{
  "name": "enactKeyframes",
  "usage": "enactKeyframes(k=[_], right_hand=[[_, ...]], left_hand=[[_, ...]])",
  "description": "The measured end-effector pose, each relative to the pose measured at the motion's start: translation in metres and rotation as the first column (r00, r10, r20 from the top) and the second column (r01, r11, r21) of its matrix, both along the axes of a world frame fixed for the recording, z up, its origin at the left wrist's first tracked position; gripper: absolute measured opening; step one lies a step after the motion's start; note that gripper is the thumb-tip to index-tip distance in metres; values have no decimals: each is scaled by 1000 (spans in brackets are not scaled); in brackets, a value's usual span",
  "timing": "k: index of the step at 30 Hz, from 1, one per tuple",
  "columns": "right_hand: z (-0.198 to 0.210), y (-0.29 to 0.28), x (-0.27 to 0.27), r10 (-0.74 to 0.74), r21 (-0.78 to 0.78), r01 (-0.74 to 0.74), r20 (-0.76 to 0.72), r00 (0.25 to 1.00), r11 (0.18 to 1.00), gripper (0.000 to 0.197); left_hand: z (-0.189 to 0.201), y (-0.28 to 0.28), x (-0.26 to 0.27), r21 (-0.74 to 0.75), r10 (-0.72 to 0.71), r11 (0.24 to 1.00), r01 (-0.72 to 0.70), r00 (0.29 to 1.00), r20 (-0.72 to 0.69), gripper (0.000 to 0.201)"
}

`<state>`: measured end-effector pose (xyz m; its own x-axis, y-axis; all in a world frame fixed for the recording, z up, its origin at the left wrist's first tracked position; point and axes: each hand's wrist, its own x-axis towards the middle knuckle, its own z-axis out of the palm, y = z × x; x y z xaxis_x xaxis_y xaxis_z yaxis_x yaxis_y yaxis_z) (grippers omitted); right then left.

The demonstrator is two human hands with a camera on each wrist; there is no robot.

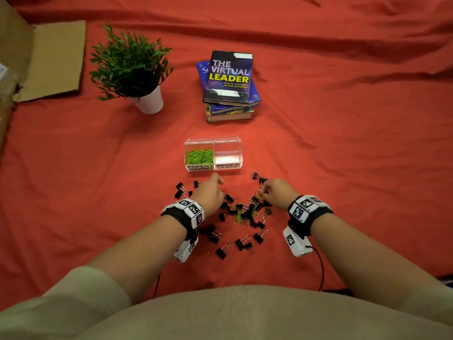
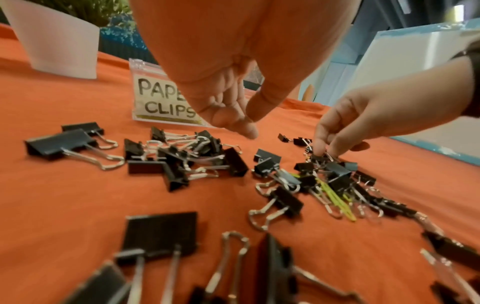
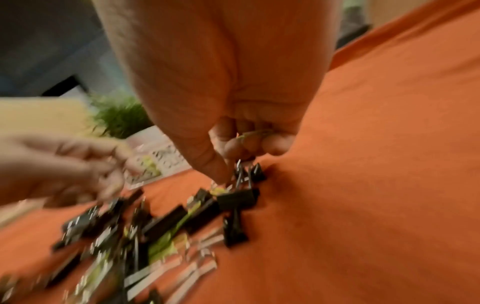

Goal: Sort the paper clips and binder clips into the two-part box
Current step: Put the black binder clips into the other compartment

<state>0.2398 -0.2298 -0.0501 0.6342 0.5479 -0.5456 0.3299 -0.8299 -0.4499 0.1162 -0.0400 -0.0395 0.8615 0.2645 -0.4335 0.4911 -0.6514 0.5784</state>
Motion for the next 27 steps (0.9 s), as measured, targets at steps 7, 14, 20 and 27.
enactKeyframes(k=[7,14,20,27], right_hand=[[-6,4,-14,259,-107,-238,288,922,965,17],[-4,5,-15,244,-81,-232,232,941,969,10],[0,-6,4,-184,195,214,-164,969,957,10],[14,-2,0,-226,198,303,-335,914,932,21]], left_hand=[[3,-27,7,-80,-69,995,67,997,-28,25],[-14,-38,4,150,-314,934,325,945,-93,27],[-10,-28,13,94,-70,993,76,996,-59,13],[-3,-5,24,35,229,973,-228,973,-16,13]])
